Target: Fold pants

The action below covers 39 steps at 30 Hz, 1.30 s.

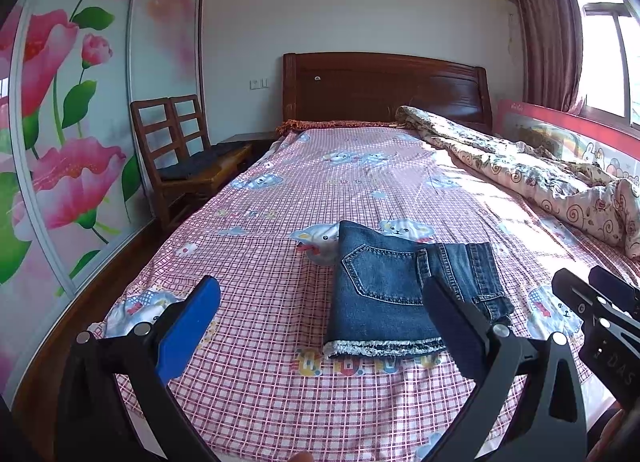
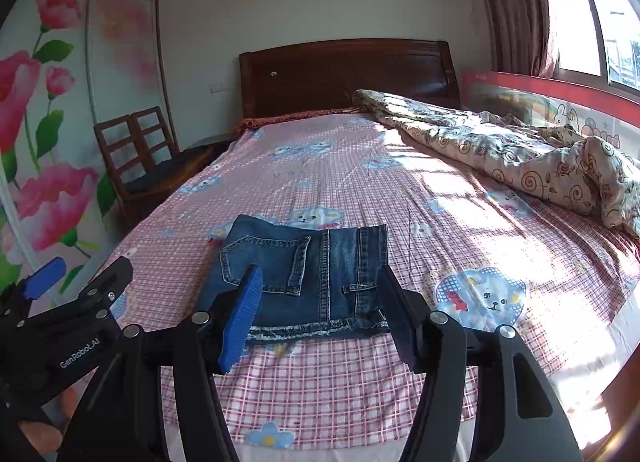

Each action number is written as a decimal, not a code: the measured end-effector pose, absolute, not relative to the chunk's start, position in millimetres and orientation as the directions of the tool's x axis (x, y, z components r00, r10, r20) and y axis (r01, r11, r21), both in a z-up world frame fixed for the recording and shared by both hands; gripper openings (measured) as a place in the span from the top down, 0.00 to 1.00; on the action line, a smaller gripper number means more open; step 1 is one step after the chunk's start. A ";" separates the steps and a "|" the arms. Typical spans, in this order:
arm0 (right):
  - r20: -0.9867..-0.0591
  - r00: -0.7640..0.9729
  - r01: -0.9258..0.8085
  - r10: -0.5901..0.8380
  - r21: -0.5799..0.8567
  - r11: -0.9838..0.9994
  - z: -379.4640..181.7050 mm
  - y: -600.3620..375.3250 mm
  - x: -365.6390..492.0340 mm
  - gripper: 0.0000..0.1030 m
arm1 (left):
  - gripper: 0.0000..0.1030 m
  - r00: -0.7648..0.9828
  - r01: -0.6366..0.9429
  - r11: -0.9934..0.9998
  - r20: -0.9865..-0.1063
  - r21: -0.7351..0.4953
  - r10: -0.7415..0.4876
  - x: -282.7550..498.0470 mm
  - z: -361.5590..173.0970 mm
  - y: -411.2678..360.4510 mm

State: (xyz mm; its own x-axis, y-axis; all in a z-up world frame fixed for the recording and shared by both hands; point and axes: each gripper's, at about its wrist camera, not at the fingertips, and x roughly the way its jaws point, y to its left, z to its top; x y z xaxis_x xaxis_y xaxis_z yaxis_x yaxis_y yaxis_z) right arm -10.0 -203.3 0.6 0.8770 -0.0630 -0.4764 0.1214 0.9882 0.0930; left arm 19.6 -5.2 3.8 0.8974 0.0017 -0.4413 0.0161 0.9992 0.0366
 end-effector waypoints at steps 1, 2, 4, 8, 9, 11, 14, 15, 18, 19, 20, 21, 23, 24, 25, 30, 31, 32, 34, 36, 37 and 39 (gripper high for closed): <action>-0.477 0.877 0.122 -0.063 0.094 0.988 0.5 -203.5 -9.8 0.43 | 0.02 0.897 0.017 0.999 -0.442 0.036 0.000 19.7 3.7 -5.1; -0.477 0.877 0.122 -0.063 0.094 0.988 0.7 -203.6 -9.8 0.43 | 0.02 0.896 0.018 0.999 -0.444 0.036 -0.001 19.9 3.4 -5.4; -0.477 0.876 0.122 -0.064 0.093 0.988 0.6 -203.6 -9.9 0.43 | 0.02 0.896 0.018 0.999 -0.444 0.036 0.000 19.7 2.9 -5.5; -0.480 0.876 0.118 -0.060 0.093 0.989 0.4 -203.4 -9.2 0.43 | 0.02 0.890 0.028 0.999 -0.455 0.027 -0.013 21.3 1.7 -6.5; -0.481 0.874 0.119 -0.062 0.089 0.989 0.2 -203.1 -9.4 0.43 | 0.02 0.884 0.035 0.999 -0.467 0.012 -0.025 23.0 1.2 -5.5; -0.485 0.872 0.116 -0.059 0.089 0.989 -0.5 -202.4 -8.3 0.43 | 0.02 0.879 0.055 0.998 -0.473 -0.032 -0.063 23.8 0.4 -2.0; -0.499 0.865 0.106 -0.052 0.079 0.991 -2.2 -200.1 -6.4 0.43 | 0.02 0.854 0.068 0.995 -0.511 -0.070 -0.094 30.0 -6.0 -0.7; -0.500 0.864 0.102 -0.049 0.078 0.992 -2.8 -199.1 -6.3 0.43 | 0.02 0.846 0.066 0.996 -0.527 -0.052 -0.084 31.5 -9.0 -3.4; -0.503 0.863 0.099 -0.052 0.069 0.993 -4.0 -197.1 -5.5 0.43 | 0.02 0.839 0.084 0.996 -0.538 -0.032 -0.088 30.5 -13.1 -7.9; -0.505 0.862 0.098 -0.050 0.070 0.993 -4.8 -197.9 -4.2 0.43 | 0.02 0.835 0.093 0.995 -0.541 -0.049 -0.104 30.7 -13.6 -7.3; -0.507 0.861 0.101 -0.051 0.070 0.992 -5.1 -198.5 -3.5 0.43 | 0.02 0.826 0.105 0.992 -0.549 -0.066 -0.125 31.9 -14.3 -6.7; -0.508 0.860 0.102 -0.052 0.070 0.992 -5.7 -198.8 -3.4 0.43 | 0.02 0.822 0.107 0.992 -0.555 -0.071 -0.129 32.6 -15.0 -6.8; -0.512 0.857 0.103 -0.053 0.069 0.992 -7.1 -199.0 -2.9 0.43 | 0.02 0.822 0.112 0.991 -0.554 -0.075 -0.134 32.9 -15.3 -5.1; -0.513 0.857 0.105 -0.056 0.068 0.992 -7.6 -198.9 -2.9 0.43 | 0.02 0.818 0.110 0.991 -0.559 -0.082 -0.137 33.6 -15.7 -4.3; -0.515 0.856 0.105 -0.054 0.070 0.992 -8.0 -199.5 -2.7 0.43 | 0.02 0.815 0.103 0.991 -0.564 -0.090 -0.136 35.0 -16.1 -2.7; -0.519 0.853 0.104 -0.052 0.071 0.992 -9.7 -198.4 -1.7 0.43 | 0.02 0.818 0.088 0.993 -0.564 -0.077 -0.116 37.5 -17.4 -0.3; -0.518 0.854 0.104 -0.051 0.073 0.992 -9.6 -198.6 -1.8 0.43 | 0.02 0.819 0.083 0.994 -0.563 -0.068 -0.107 37.3 -17.7 -0.9; -0.518 0.854 0.102 -0.049 0.075 0.992 -9.8 -198.3 -1.6 0.43 | 0.02 0.820 0.080 0.995 -0.564 -0.062 -0.101 37.8 -17.7 -1.0; -0.518 0.854 0.103 -0.050 0.075 0.992 -9.8 -198.9 -1.9 0.43 | 0.02 0.824 0.076 0.996 -0.559 -0.051 -0.091 37.5 -17.9 -1.7; -0.516 0.855 0.104 -0.050 0.076 0.992 -9.3 -199.2 -1.9 0.43 | 0.02 0.831 0.077 0.996 -0.549 -0.044 -0.089 36.0 -17.5 -2.4; -0.516 0.855 0.105 -0.051 0.076 0.992 -9.0 -199.7 -1.6 0.43 | 0.02 0.836 0.077 0.996 -0.543 -0.037 -0.084 35.0 -17.2 -3.2; -0.515 0.856 0.106 -0.050 0.080 0.991 -9.0 -201.0 -1.5 0.43 | 0.02 0.837 0.081 0.996 -0.540 -0.038 -0.089 34.6 -16.8 -3.5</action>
State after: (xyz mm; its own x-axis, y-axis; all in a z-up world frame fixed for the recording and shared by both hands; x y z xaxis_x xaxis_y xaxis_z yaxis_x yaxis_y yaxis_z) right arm -1.5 -201.0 -9.0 0.8560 -0.0503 -0.5146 0.1063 0.9911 0.0800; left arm 34.6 -3.5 -16.8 0.8372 -0.0885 -0.5397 0.0809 0.9960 -0.0378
